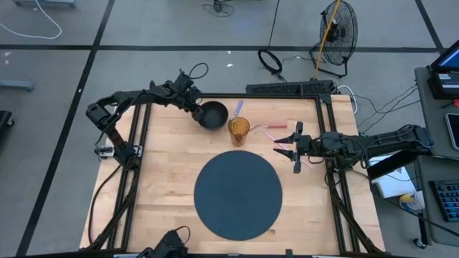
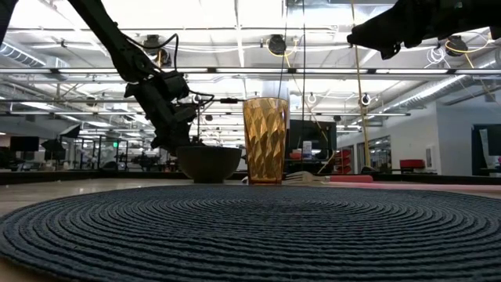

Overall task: Pick & Place Utensil
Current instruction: Put the black bowl on the left of the blue mat

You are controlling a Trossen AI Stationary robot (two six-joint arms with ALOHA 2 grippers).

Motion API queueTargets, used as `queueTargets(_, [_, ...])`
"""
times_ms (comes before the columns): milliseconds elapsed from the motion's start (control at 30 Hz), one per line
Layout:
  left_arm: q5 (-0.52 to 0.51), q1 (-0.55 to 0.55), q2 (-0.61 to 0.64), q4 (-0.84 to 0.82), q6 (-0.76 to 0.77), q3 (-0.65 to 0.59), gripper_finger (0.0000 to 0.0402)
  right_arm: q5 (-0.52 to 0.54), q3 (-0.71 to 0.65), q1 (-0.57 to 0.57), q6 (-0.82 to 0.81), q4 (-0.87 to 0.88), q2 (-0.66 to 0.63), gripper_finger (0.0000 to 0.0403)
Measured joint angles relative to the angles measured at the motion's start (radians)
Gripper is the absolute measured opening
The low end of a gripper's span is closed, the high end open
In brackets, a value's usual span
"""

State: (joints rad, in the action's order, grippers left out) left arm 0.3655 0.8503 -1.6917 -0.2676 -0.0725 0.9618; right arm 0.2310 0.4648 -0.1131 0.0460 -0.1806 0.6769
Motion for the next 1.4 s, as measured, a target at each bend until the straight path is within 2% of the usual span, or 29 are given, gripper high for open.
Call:
queueTargets(267, [0.000, 0.000, 0.000, 0.001, 0.004, 0.000, 0.0062, 0.000, 0.000, 0.000, 0.000, 0.000, 0.000, 0.0130])
queueTargets(600, [-0.004, 0.000, 0.000, 0.003, -0.009, 0.000, 0.0013, 0.000, 0.000, 0.000, -0.001, 0.019, 0.000, 0.0130])
queueTargets(967, [-0.002, 0.000, 0.000, 0.004, -0.010, 0.000, 0.0034, 0.000, 0.000, 0.000, -0.001, 0.031, 0.000, 0.0130])
queueTargets(1233, [-0.002, 0.000, 0.000, 0.002, -0.015, 0.000, 0.0008, 0.000, -0.001, 0.000, -0.001, 0.031, 0.000, 0.0130])
queueTargets(1400, [-0.001, 0.000, 0.000, 0.003, -0.011, 0.000, 0.0038, 0.000, -0.001, 0.000, -0.001, 0.031, 0.000, 0.0130])
